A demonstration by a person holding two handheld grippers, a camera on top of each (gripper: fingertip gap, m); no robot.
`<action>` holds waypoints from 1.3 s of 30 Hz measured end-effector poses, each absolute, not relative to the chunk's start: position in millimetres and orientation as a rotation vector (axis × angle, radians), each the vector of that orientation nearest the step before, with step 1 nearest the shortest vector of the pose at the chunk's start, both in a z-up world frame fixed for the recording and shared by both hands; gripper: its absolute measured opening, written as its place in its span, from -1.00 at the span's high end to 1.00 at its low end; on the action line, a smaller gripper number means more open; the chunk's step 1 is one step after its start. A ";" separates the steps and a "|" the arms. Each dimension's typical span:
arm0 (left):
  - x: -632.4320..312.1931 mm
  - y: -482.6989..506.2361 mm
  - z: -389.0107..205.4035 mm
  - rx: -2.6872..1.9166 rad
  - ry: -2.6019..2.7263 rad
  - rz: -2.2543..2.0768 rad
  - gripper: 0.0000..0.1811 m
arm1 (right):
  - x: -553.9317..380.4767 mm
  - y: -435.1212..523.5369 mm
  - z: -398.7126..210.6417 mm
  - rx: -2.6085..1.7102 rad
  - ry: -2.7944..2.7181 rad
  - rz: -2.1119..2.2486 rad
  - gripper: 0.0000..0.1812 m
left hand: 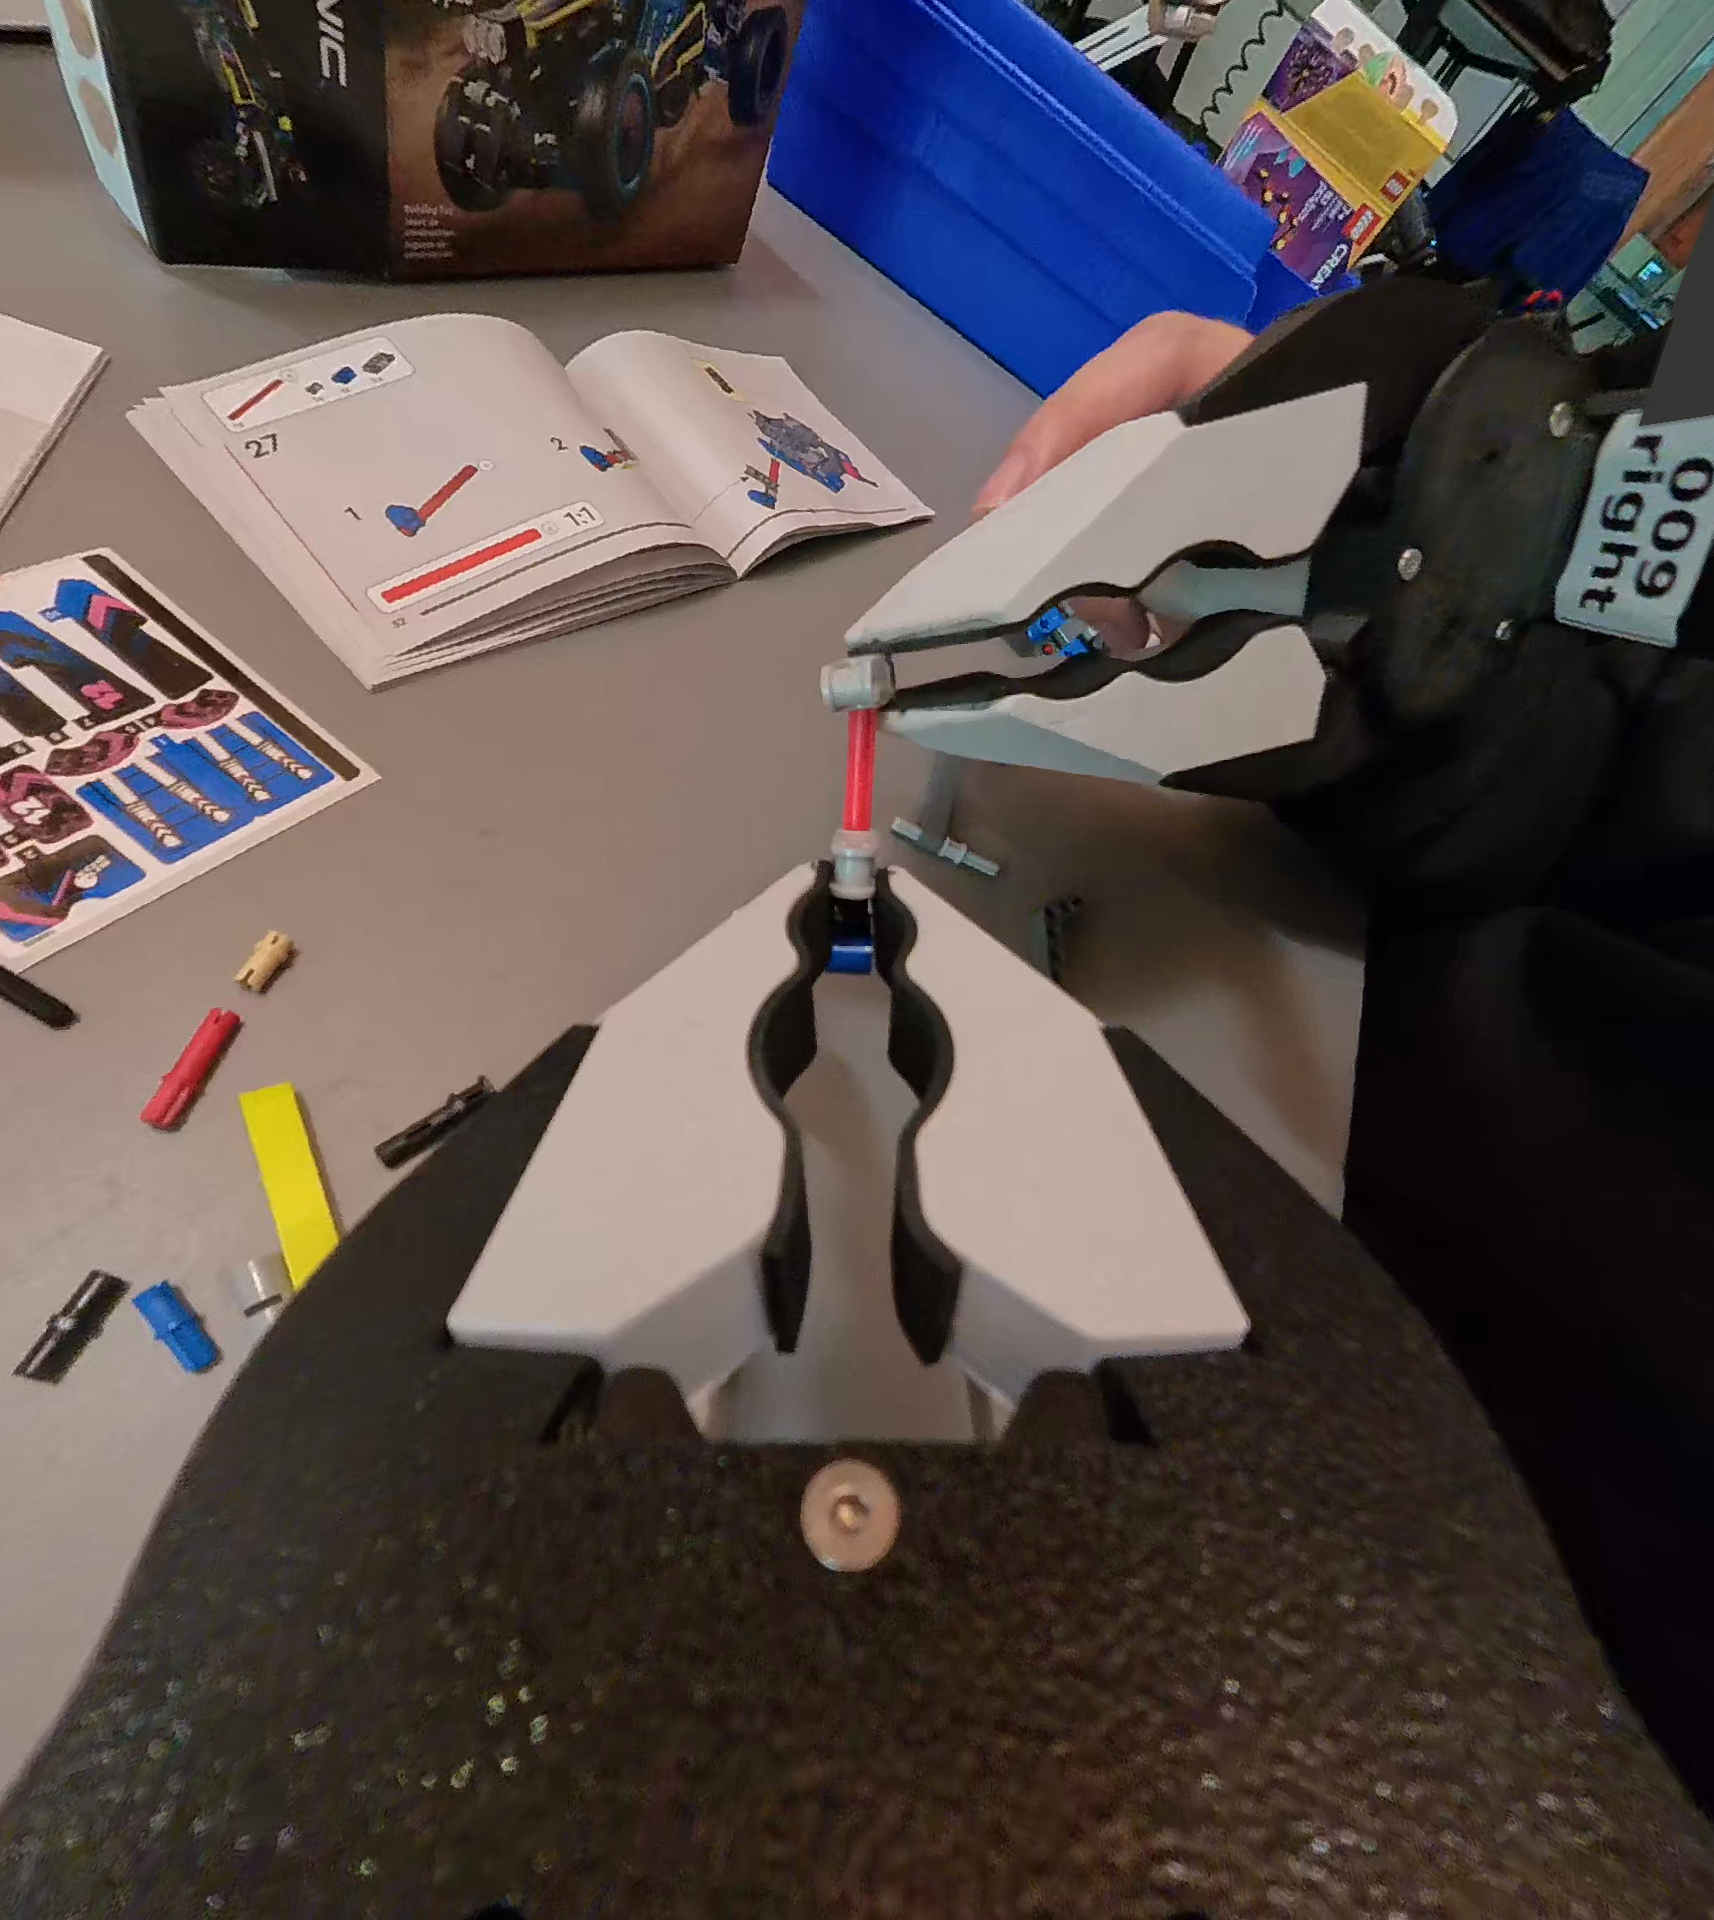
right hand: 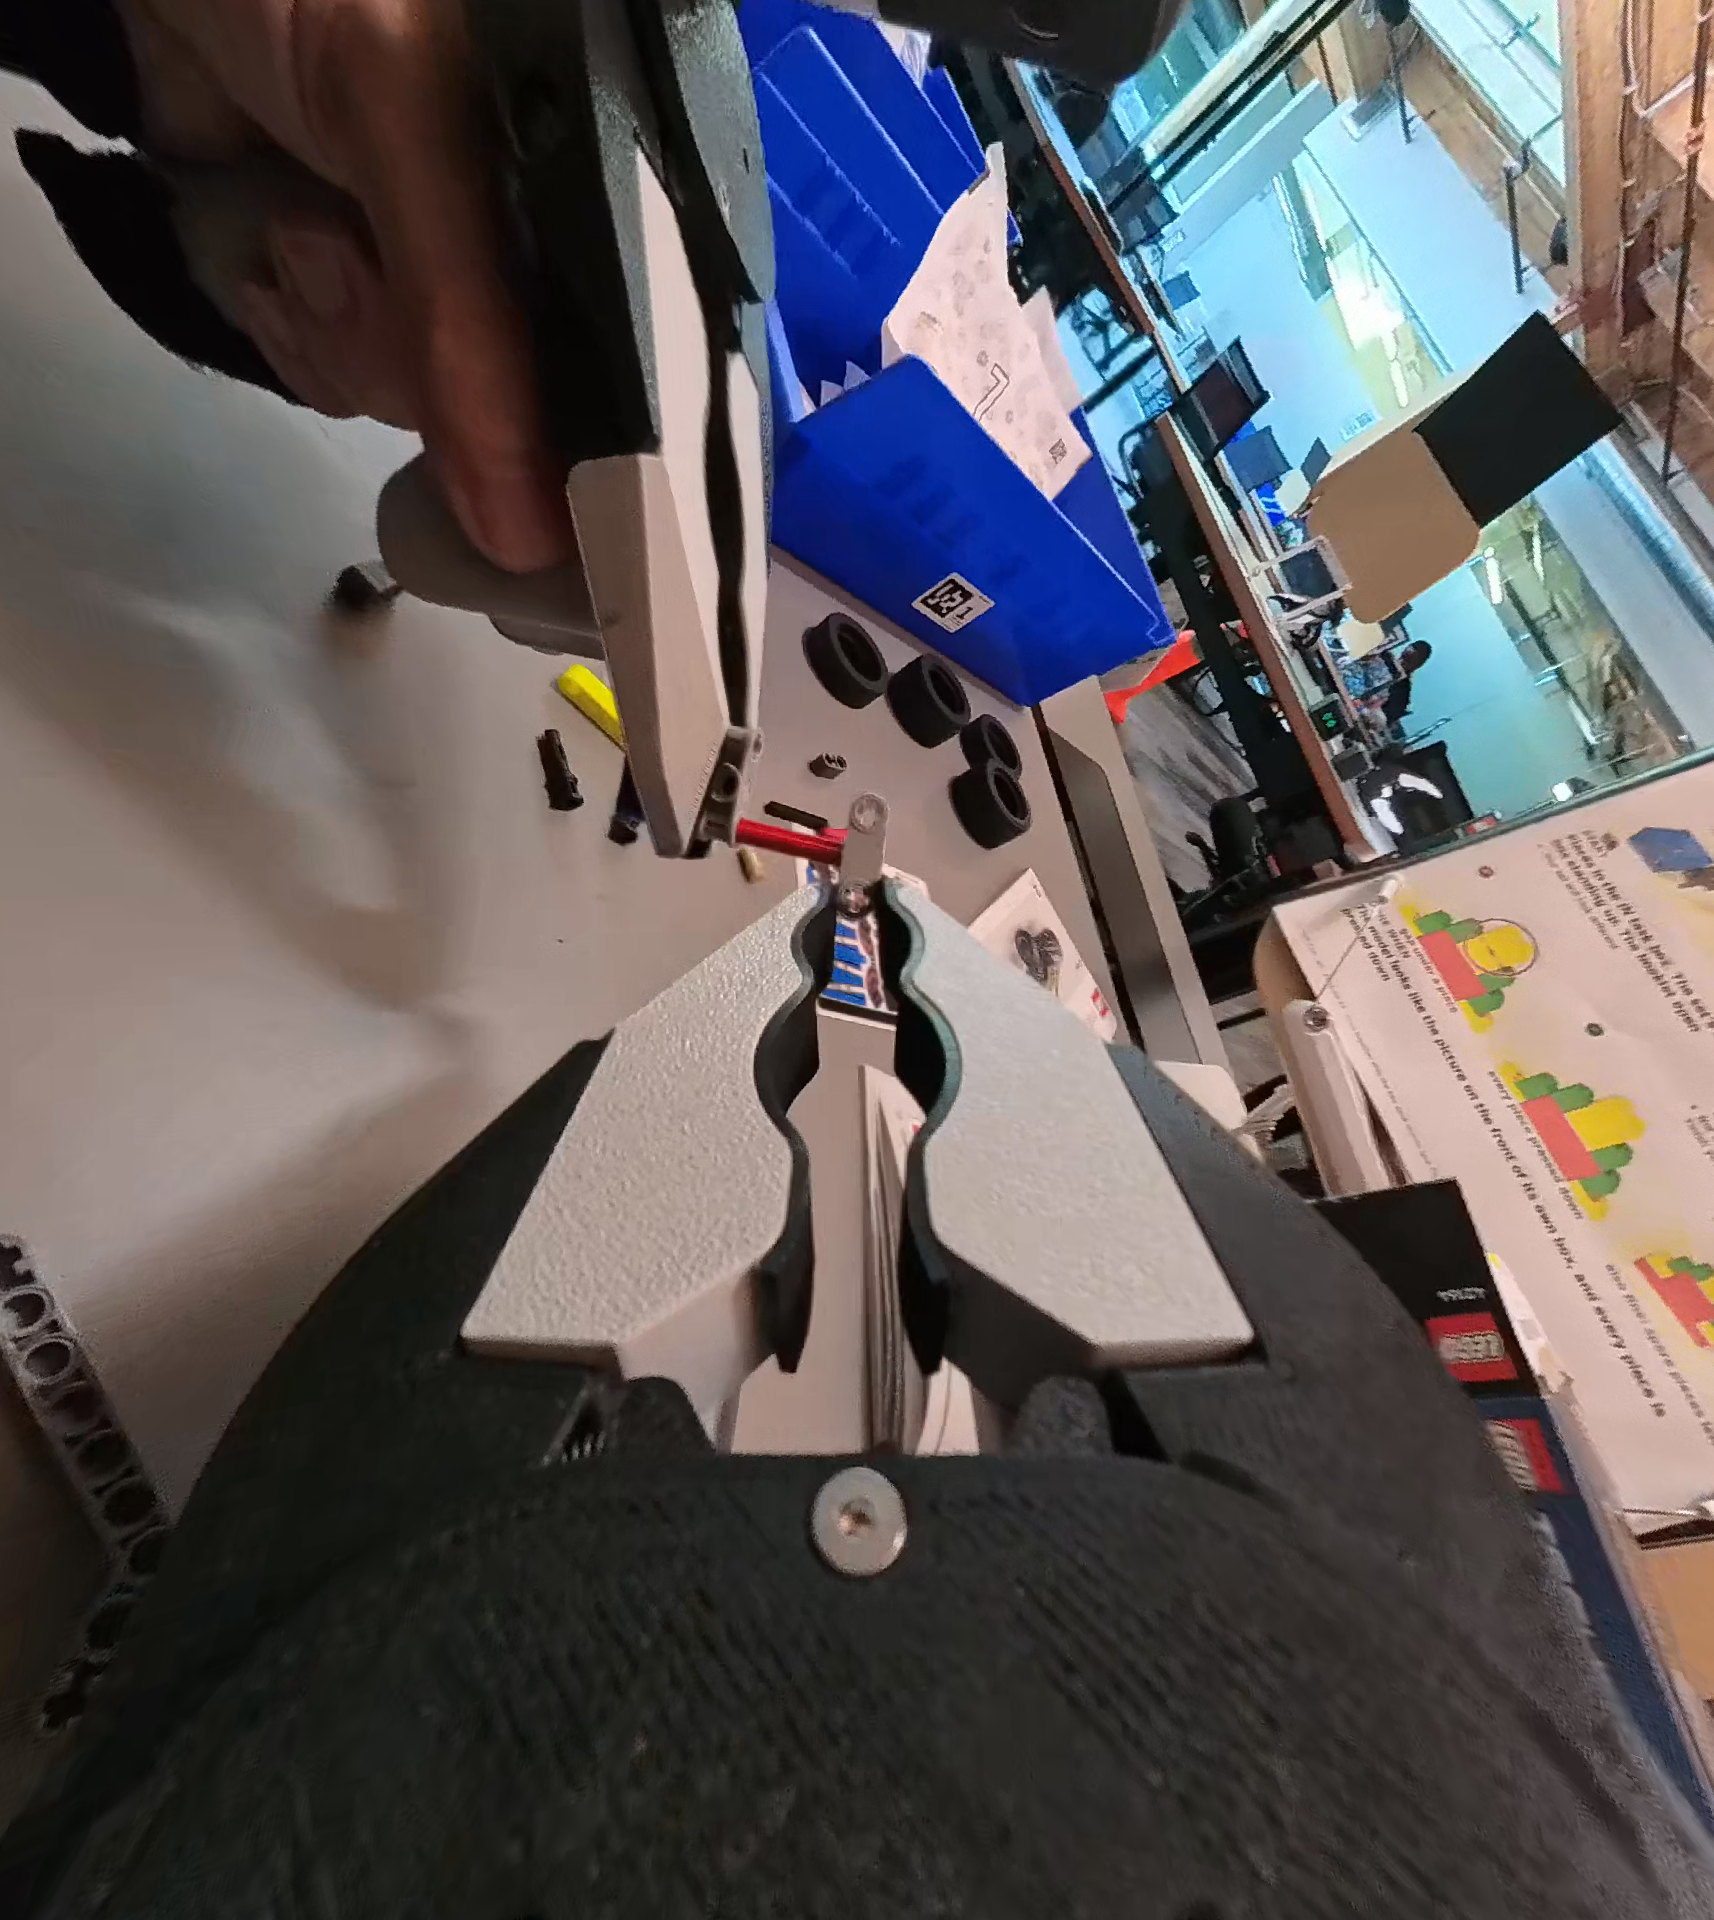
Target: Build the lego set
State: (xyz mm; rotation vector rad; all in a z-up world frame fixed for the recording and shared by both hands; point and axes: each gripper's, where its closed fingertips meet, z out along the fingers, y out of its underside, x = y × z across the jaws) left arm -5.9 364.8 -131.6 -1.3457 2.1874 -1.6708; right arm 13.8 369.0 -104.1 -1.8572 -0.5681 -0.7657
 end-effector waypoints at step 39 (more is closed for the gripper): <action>-8.2 323.4 -115.8 -0.804 2.213 -1.668 0.95 | -11.3 345.9 -96.7 -1.904 -0.253 0.173 0.89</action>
